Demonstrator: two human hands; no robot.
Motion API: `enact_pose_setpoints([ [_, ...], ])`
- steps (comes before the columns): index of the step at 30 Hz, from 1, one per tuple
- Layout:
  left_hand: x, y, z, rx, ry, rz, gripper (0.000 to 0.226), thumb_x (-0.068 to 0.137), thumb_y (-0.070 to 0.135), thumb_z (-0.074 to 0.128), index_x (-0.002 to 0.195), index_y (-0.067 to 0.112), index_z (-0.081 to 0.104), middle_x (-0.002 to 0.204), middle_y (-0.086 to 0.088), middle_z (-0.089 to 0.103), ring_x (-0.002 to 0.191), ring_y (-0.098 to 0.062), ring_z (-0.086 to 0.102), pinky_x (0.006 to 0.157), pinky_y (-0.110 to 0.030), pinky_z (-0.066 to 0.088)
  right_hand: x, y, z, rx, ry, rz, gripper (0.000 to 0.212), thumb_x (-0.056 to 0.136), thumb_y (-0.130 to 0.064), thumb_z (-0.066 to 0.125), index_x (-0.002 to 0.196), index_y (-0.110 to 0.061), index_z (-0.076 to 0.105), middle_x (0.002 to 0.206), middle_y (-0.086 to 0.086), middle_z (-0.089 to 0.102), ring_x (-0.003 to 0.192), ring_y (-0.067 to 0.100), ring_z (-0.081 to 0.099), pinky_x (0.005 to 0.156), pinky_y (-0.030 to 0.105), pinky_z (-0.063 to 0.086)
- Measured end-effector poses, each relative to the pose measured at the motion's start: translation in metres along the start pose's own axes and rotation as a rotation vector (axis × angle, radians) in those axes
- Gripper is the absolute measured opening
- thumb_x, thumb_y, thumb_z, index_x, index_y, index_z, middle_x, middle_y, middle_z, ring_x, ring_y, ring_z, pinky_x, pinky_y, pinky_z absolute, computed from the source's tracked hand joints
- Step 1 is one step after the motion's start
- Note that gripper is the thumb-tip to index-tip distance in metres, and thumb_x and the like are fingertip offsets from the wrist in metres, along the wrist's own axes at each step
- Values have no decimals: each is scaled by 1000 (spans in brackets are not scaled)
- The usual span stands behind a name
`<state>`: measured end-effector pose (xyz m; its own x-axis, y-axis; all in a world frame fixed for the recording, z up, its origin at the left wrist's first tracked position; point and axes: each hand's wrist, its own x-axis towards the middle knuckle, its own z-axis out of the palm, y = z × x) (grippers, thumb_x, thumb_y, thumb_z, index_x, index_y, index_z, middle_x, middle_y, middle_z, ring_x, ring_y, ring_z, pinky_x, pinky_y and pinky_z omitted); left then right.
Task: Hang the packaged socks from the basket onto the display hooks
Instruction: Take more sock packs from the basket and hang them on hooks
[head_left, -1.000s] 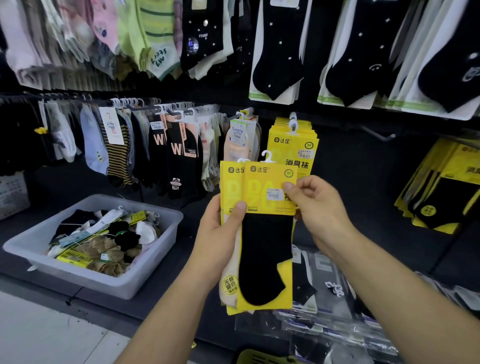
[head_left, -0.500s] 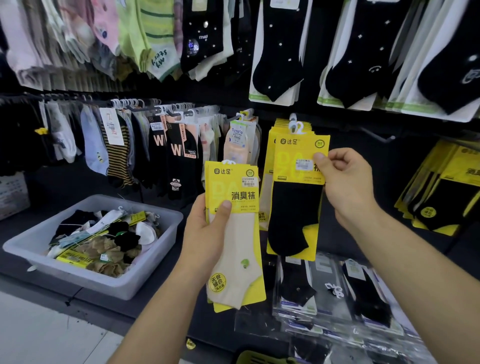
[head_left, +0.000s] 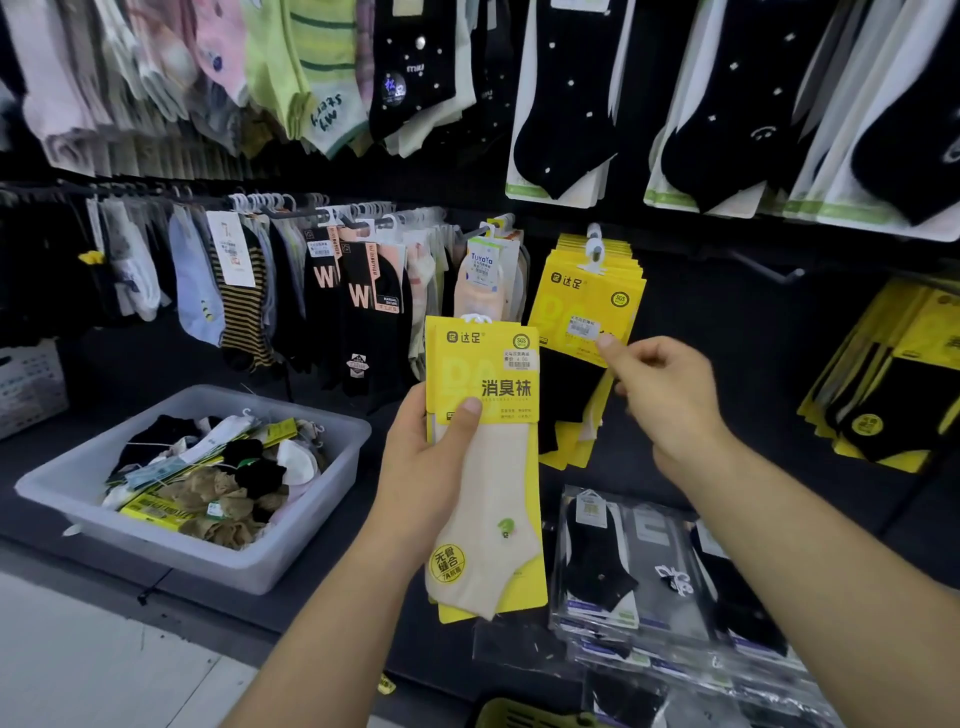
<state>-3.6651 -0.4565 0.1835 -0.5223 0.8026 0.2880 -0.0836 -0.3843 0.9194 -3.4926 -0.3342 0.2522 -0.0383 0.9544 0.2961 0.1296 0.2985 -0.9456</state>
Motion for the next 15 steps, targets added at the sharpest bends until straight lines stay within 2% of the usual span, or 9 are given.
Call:
enact_pose_setpoints([
  [4,-2,0,6,-8,-6,20,15,90,42,76,105,41,73,112,1,81,101,-21,80,78,-37,64,-25,-6,16,-8,-254,5,39,80,-46,78,89,-9,68,81,8,73,62,7,62,52,21,48],
  [8,-5,1,8,-54,-41,23,15,89,37,80,102,41,74,111,0,82,100,-22,80,75,-32,64,-30,-5,20,0,-280,-17,26,86,-26,78,89,-6,63,71,2,72,56,6,65,45,18,47],
  [11,-6,2,7,-106,-42,-15,14,90,36,80,102,41,75,112,0,82,99,-20,81,72,-28,63,-28,1,15,36,-277,39,16,94,-17,68,86,-7,59,77,8,75,63,16,70,48,23,50],
  [13,-6,2,6,-109,-54,-14,15,92,32,78,104,41,75,115,-1,81,103,-22,80,75,-30,64,-27,4,12,109,-298,88,19,97,-22,65,85,-10,58,79,9,75,62,16,68,49,26,50],
  [15,-5,0,8,-80,-52,8,18,93,30,78,105,43,74,115,-1,81,104,-23,79,78,-33,64,-29,5,12,180,-351,143,29,98,-37,61,91,-9,62,79,5,75,63,16,67,49,27,48],
])
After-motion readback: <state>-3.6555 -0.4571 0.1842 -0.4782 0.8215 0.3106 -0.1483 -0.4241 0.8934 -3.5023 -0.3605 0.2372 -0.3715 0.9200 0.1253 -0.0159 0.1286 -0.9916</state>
